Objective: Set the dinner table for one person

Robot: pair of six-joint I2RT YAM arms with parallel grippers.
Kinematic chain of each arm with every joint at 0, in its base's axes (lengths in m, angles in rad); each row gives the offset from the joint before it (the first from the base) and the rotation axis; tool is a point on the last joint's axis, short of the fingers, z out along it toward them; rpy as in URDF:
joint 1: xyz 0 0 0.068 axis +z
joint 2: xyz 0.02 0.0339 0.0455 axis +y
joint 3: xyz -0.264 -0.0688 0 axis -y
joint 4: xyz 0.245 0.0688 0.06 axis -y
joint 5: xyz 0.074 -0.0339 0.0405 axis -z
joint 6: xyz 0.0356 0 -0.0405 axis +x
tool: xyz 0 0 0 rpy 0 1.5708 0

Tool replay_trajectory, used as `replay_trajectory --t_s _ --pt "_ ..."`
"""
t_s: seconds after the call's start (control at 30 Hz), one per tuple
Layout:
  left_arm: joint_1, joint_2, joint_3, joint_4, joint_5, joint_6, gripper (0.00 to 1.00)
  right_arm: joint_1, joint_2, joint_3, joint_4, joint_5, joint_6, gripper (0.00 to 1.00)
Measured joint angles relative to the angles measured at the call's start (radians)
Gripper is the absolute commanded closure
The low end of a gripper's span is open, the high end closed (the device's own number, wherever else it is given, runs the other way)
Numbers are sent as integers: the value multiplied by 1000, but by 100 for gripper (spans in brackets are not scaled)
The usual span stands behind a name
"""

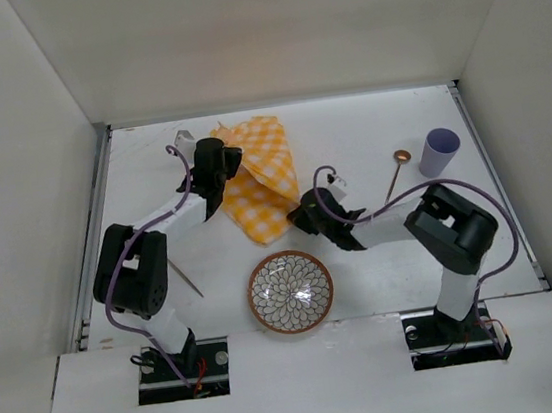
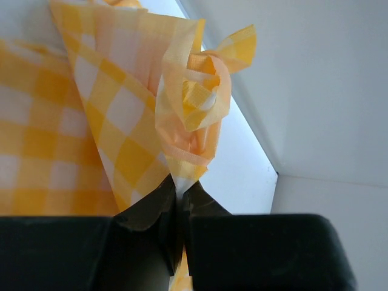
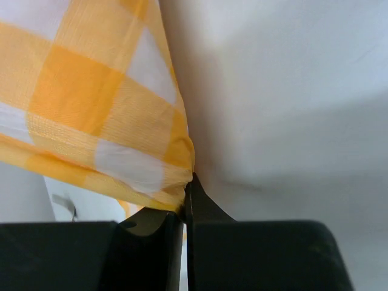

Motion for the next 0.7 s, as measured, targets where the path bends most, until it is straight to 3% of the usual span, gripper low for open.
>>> replay_trajectory --t_s 0.1,0.2,0.27,0.57,0.7 --pt "11 18 6 -4 0 13 97 -131 -79 -46 -2 -56 -103 81" --pt "6 52 24 -3 -3 23 97 -246 -100 -45 -4 -94 -198 41" --pt "4 69 34 -3 -4 28 97 -286 -101 -45 -17 -114 -261 34" --pt "-2 74 54 -1 -9 45 97 -256 -102 -66 -6 -276 -349 33" --pt "-3 74 56 -1 -16 57 97 -224 -79 -66 25 -334 -324 42"
